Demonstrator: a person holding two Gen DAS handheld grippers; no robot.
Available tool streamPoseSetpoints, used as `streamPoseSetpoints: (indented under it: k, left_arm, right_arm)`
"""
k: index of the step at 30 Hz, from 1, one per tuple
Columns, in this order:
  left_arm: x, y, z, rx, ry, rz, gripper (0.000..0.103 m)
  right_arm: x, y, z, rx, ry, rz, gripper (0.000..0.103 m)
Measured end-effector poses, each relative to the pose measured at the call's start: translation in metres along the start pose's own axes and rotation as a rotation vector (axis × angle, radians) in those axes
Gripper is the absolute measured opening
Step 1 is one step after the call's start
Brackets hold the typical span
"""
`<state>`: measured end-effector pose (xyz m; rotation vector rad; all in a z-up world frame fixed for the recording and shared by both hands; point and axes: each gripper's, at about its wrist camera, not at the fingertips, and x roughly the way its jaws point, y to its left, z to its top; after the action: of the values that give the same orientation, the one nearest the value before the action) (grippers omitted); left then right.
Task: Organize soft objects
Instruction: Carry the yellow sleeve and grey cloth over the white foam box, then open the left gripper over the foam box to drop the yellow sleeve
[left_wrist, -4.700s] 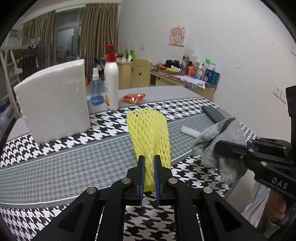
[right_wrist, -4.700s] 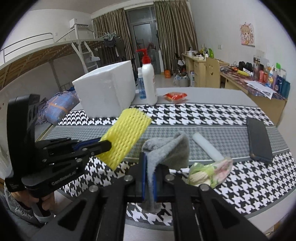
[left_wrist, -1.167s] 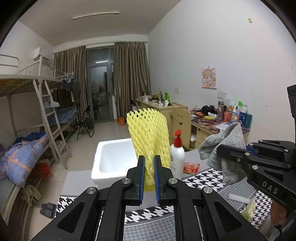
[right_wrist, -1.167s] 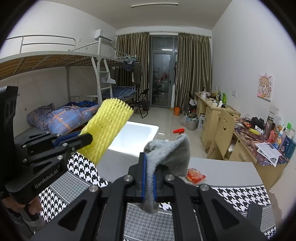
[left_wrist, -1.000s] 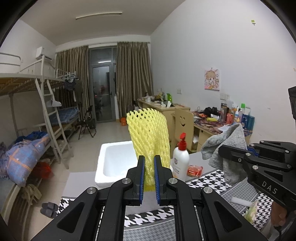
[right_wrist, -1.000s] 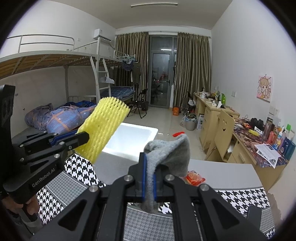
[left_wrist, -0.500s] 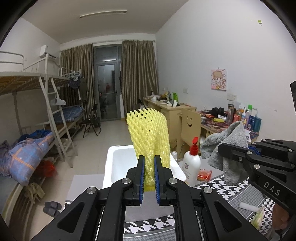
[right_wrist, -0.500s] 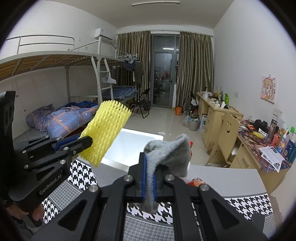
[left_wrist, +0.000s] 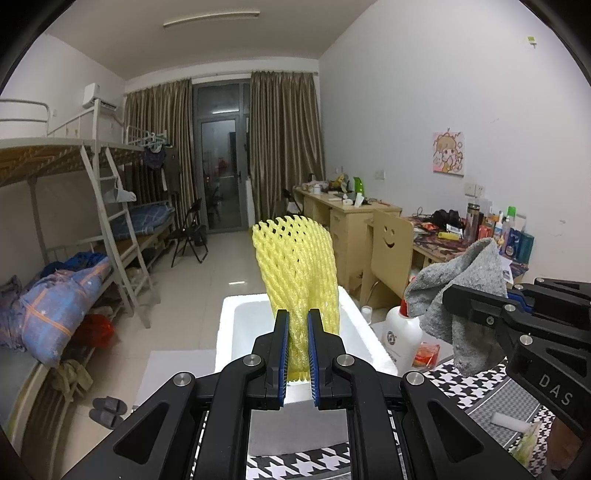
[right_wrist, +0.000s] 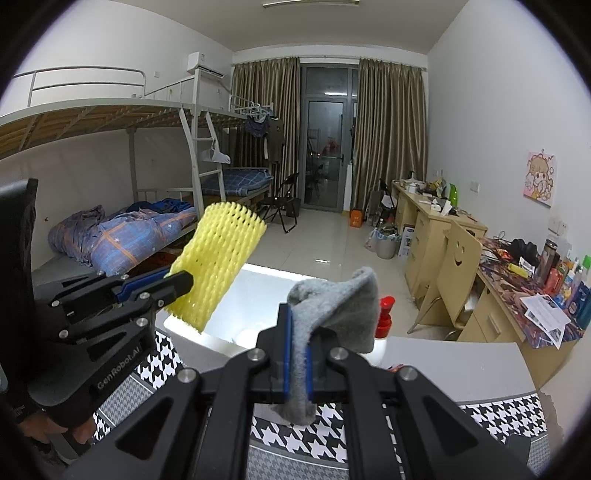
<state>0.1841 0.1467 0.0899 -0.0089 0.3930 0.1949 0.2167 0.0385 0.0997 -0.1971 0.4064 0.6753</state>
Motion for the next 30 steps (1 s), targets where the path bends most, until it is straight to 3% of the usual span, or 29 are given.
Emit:
streamPoseSetpoints:
  k: [26, 27, 29, 30]
  left_arm:
    - [0.078, 0.017, -0.006, -0.034, 0.145, -0.016, 0.011]
    - [0.079, 0.017, -0.007, -0.036, 0.153, -0.019, 0.013]
    - [0.083, 0.019, -0.009, -0.032, 0.169, -0.004, 0.025]
    - [0.083, 0.020, -0.010, -0.034, 0.172, -0.002, 0.039]
  right_arm:
    - [0.037, 0.005, 0.010, 0.000, 0.062, 0.004, 0.009]
    - [0.039, 0.005, 0.010, 0.001, 0.063, 0.003, 0.009]
    - [0.042, 0.004, 0.011, 0.008, 0.069, 0.002, 0.009]
    - [0.043, 0.003, 0.011, 0.009, 0.071, 0.002, 0.009]
